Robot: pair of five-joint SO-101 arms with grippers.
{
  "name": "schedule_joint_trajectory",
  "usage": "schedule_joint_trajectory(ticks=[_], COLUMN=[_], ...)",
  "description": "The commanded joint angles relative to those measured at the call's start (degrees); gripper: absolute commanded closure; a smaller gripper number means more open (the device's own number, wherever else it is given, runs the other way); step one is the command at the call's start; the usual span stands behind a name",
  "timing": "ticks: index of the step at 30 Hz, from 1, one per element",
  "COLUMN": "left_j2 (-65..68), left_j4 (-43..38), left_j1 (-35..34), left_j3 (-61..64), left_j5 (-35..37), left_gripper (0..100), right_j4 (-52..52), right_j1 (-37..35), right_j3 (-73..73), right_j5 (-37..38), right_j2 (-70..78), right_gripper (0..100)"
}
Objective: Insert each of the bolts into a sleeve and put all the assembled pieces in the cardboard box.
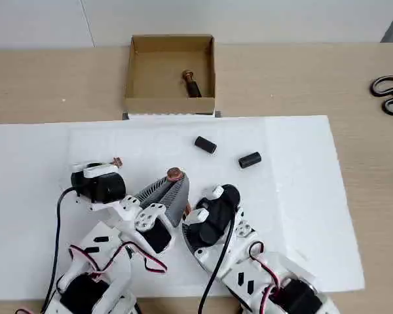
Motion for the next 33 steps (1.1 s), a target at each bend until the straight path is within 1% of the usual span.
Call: schedule_joint_trajectory(ticks=[1, 6, 9, 11, 15, 17, 20, 23, 29, 33], left_j2=[-0.88, -0.88, -0.88, -0.88, -0.88, -0.88, -0.88, -0.88, -0.88, -0.88], left_j4=[4.4, 13.19, 17.23, 18.37, 18.73, 18.9, 20.22, 20.13, 19.08, 18.37], left_j1=[0.35, 0.53, 0.53, 0.53, 0.7, 1.85, 5.01, 7.38, 7.74, 7.74], left_j3=[-3.65, -7.43, -7.6, -7.69, -7.69, -7.43, -7.34, -6.99, -5.93, -5.93], left_j5=[-1.32, -5.54, -5.98, -5.98, -5.98, -6.33, -7.65, -7.65, -10.02, -10.11], left_gripper=[99, 99, 99, 99, 99, 99, 99, 99, 99, 98], right_j4=[-1.54, -2.51, -4.53, -5.23, -5.23, -5.32, -8.04, -11.21, -11.38, -11.3], right_j1=[-0.48, -0.48, -0.48, -0.48, -0.4, 0.92, 3.47, 4.26, 4.26, 4.26], right_j3=[-0.44, -0.53, -0.53, -0.44, -0.62, -0.62, -0.62, -0.62, -0.62, -0.62], right_j5=[0.7, 0.7, 0.79, 0.79, 0.79, 1.23, 4.57, 7.47, 7.82, 7.74], right_j2=[-0.4, -0.4, -0.4, -0.4, -0.4, -0.4, -0.4, -0.4, -0.4, -0.4], right_gripper=[99.4, 99.4, 99.4, 99.4, 99.4, 99.4, 99.4, 99.4, 99.4, 99.4])
